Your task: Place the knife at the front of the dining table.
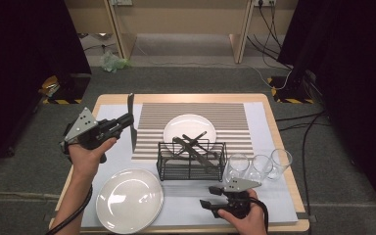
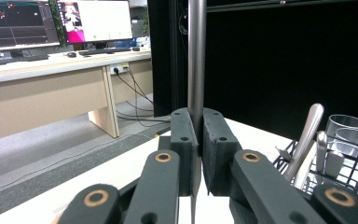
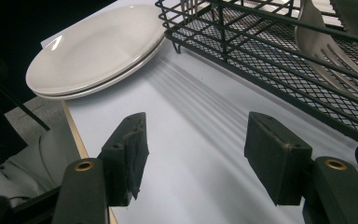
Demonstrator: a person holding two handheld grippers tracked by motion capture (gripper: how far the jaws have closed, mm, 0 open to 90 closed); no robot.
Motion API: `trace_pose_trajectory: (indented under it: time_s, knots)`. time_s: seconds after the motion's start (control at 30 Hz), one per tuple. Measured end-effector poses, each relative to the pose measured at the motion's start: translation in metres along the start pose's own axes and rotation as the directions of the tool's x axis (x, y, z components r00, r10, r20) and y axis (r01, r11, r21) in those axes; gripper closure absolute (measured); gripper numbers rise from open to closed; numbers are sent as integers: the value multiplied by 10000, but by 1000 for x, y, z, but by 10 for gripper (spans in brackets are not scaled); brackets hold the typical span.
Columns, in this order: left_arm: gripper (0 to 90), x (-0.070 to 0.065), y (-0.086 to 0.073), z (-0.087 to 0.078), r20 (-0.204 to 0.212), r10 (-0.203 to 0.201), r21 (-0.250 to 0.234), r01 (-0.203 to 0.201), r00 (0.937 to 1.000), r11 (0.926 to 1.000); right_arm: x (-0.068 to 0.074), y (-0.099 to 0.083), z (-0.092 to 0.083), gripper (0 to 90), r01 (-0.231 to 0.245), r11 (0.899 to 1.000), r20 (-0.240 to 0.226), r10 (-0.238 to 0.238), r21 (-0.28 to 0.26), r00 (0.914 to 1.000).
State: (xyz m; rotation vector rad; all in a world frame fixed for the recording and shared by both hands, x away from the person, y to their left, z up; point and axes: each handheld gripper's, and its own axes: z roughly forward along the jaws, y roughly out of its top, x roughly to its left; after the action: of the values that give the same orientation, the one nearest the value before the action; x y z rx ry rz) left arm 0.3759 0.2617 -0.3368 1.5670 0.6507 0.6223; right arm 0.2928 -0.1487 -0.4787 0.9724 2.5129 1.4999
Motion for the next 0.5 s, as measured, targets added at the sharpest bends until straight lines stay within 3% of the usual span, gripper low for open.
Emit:
trace_pose_trajectory:
  time_s: [0.5]
  knots:
    - [836,6,-7,2,-181,-99,246,103,9998,9996,0,0,1,395,7,10000,-31,-7,-18,10000]
